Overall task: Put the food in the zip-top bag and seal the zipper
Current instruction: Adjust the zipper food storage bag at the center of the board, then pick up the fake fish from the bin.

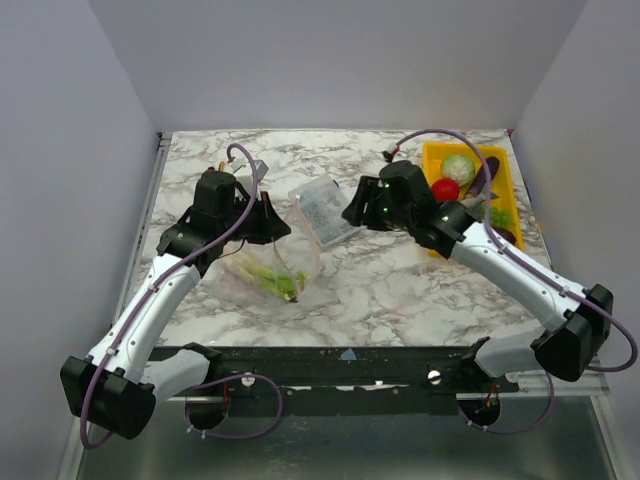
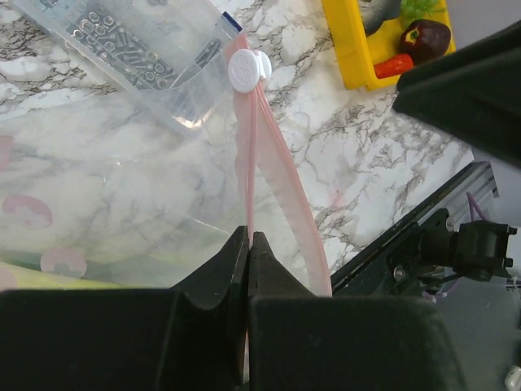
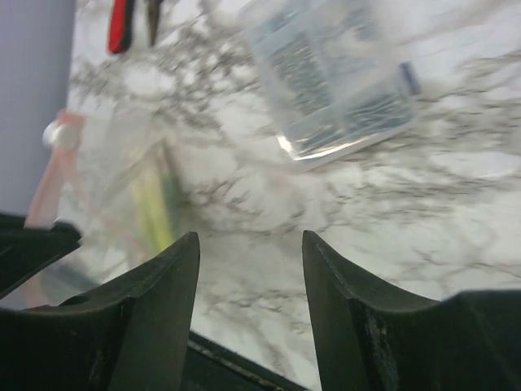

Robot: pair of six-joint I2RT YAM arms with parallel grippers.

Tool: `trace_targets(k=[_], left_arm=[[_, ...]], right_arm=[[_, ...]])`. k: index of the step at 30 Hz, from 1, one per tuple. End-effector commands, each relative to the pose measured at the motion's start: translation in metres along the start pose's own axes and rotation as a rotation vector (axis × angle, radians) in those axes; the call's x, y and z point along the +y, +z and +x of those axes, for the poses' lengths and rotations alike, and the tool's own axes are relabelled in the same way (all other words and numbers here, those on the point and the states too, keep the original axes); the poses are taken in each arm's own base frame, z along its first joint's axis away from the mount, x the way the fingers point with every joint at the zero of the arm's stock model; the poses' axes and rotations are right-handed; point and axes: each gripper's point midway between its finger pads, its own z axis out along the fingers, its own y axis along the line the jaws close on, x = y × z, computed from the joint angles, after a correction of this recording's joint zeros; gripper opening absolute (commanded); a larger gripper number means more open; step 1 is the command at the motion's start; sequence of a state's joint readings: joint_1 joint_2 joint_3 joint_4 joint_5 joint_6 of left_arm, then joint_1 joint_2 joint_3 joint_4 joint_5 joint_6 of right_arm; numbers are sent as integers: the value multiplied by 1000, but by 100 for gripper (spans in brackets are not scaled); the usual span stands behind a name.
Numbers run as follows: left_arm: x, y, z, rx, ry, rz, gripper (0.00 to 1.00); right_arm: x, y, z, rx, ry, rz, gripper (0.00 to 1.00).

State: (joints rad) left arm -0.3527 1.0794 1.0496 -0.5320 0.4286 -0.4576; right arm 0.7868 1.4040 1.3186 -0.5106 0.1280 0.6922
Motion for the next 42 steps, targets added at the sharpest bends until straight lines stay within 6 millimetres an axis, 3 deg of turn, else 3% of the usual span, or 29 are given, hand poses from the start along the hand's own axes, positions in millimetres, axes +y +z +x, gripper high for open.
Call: trace_targets(k=[1, 6, 11, 17, 22, 27, 31, 42], left_arm=[[-5, -4, -7, -45, 63, 2, 0], [-6, -5, -6, -44, 60, 7, 0], [-8, -4, -5, -43, 57, 19, 0], [-10, -4, -5, -41, 51, 31, 0], [-12, -4, -4, -38, 48, 47, 0], [-13, -3, -4, -36, 46, 49, 0], [-14, 0, -1, -24, 40, 60, 0], [-13, 4, 1, -7, 31, 67, 0]], right_arm=[[-85, -28, -30, -112, 42, 223, 56], [-177, -47, -52, -193, 201, 389, 56], [-268, -60, -61, -229, 309, 586, 57], [-344, -54, -80, -264, 455, 595, 62], [-385, -39, -106, -305, 487, 620, 63], [-419, -16, -115, -322, 561, 558, 62], [-441, -13, -121, -360, 572, 590, 61], [-464, 16, -116, -382, 634, 532, 59]])
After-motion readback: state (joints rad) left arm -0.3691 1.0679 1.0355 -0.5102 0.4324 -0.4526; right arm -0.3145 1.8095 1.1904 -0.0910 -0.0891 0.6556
